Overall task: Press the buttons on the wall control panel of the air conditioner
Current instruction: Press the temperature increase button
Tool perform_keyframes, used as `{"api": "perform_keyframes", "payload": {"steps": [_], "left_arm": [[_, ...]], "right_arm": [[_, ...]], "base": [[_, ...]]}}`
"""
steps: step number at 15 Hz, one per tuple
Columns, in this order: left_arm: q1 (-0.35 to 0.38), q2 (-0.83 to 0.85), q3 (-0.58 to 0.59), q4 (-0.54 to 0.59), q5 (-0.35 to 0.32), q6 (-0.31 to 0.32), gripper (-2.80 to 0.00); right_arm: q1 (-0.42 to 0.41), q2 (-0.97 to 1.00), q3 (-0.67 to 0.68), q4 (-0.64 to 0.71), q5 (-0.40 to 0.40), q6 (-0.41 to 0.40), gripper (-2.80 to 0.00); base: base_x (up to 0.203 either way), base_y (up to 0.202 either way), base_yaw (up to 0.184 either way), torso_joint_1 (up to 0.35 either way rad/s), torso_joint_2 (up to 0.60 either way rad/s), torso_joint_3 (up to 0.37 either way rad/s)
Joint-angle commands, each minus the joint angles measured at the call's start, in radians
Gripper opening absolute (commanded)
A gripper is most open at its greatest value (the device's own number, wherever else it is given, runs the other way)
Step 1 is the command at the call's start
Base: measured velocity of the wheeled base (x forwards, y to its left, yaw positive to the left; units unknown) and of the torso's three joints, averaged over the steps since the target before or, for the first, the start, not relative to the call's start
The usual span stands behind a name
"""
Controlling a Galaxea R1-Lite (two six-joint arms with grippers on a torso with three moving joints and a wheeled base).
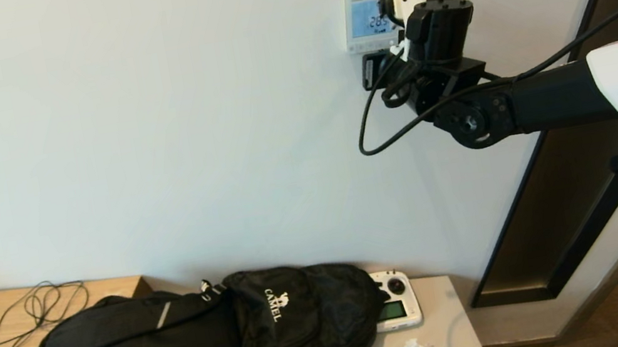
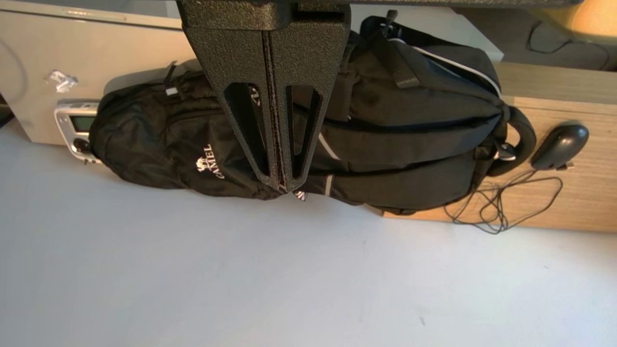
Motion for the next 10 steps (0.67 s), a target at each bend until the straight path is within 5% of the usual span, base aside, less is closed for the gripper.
{"api": "perform_keyframes", "payload": {"steps": [1,10], "left_arm": [[0.001,0.000,0.000,0.000,-0.001,0.000,-2.80],[0.002,0.000,0.000,0.000,-0.001,-0.001,-2.80]], "right_arm": [[0.001,-0.011,0.013,-0.007,-0.003,-0.001,-2.80],[0.020,-0.228,0.252,-0.026,0.002,0.008,-2.80]], "base": [[0.000,0.000,0.000,0.000,0.00,0.000],[0.000,0.000,0.000,0.000,0.00,0.000]]}}
